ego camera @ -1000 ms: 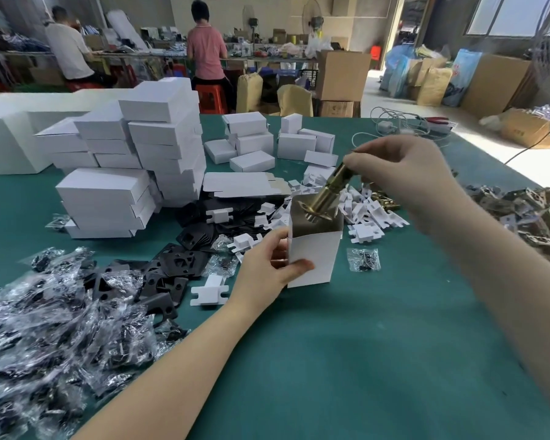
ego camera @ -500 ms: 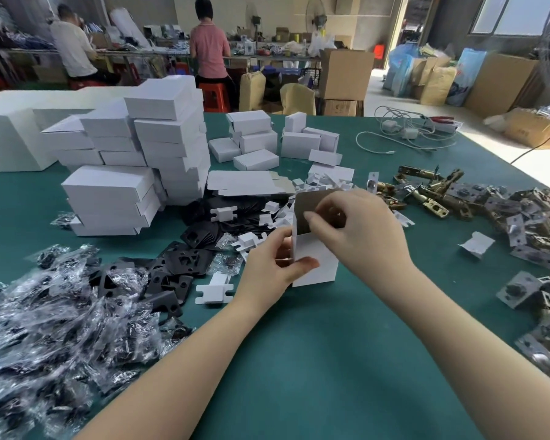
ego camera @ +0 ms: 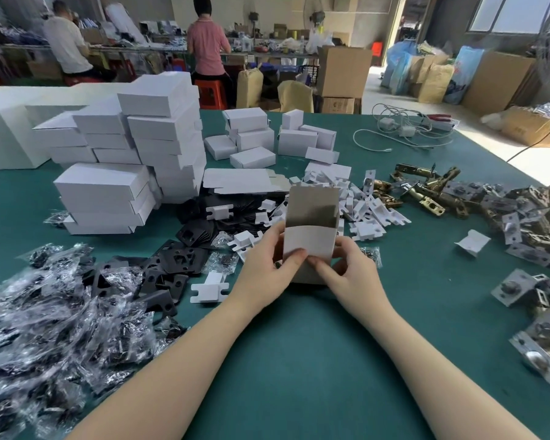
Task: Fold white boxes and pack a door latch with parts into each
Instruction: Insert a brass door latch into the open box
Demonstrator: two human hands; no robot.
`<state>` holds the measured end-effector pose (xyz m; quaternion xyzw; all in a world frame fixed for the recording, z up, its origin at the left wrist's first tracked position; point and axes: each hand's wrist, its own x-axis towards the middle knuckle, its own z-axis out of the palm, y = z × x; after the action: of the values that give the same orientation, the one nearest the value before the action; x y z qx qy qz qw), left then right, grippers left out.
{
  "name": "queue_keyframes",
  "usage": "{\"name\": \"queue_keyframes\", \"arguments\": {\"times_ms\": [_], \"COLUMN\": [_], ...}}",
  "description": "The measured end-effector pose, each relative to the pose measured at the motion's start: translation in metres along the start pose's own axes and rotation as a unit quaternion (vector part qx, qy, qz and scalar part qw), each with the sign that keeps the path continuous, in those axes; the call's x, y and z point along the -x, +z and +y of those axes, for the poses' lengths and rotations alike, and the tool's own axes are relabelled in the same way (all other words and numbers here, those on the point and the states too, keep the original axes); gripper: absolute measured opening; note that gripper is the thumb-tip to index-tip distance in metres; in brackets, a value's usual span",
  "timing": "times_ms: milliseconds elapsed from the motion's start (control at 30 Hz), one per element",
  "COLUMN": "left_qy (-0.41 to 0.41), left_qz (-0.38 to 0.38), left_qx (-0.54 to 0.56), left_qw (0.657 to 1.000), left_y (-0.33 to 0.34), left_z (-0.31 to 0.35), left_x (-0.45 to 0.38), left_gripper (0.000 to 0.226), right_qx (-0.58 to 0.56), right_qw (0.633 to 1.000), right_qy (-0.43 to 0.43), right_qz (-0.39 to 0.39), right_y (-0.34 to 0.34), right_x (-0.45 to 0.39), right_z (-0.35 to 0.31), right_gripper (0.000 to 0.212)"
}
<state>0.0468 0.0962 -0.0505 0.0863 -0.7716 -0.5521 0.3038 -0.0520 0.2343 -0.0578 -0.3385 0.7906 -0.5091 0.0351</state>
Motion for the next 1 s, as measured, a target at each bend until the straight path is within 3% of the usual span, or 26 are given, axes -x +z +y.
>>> {"name": "queue_keyframes", "arguments": {"times_ms": [200,300,433,600,667,767,900,1000], "left_qy": [-0.032,-0.033,-0.019,-0.014,0.004,0.023,0.026,0.024], "left_qz": [-0.067,-0.065,-0.062,-0.12,-0.116,-0.101,-0.062,-0.034], "left_qx": [0.017,0.005,-0.04,-0.144,-0.17,-0.186,-0.188,-0.157], "left_qw": [0.997,0.997,0.997,0.982,0.979,0.977,0.98,0.987], "left_y": [-0.015,-0.018,-0.018,-0.022,-0.022,-0.02,-0.014,-0.01], "left_z": [-0.008,-0.011,-0.012,-0.012,-0.012,-0.011,-0.005,-0.003], "left_x": [-0.008,-0.01,-0.01,-0.011,-0.011,-0.008,-0.002,-0.002], "left_gripper": [0.043,0.045,0.054,0.069,0.067,0.067,0.05,0.043], "right_qx": [-0.03,-0.024,-0.03,-0.017,-0.029,-0.031,0.067,0.278], "right_qw": [0.999,0.999,0.999,0.999,1.0,0.995,0.984,0.952], "right_qy": [-0.004,-0.011,0.002,-0.001,-0.002,0.012,0.056,0.119], "right_qz": [-0.02,-0.021,-0.028,-0.03,-0.004,0.095,0.158,0.049], "right_y": [0.0,0.0,0.0,0.0,0.0,-0.003,-0.018,-0.031], "right_x": [0.003,0.003,0.003,0.002,0.002,-0.001,-0.023,-0.049], "right_z": [0.002,0.003,0.002,0.002,0.001,0.001,0.011,0.019], "right_gripper": [0.032,0.03,0.034,0.034,0.026,0.028,0.033,0.047]}}
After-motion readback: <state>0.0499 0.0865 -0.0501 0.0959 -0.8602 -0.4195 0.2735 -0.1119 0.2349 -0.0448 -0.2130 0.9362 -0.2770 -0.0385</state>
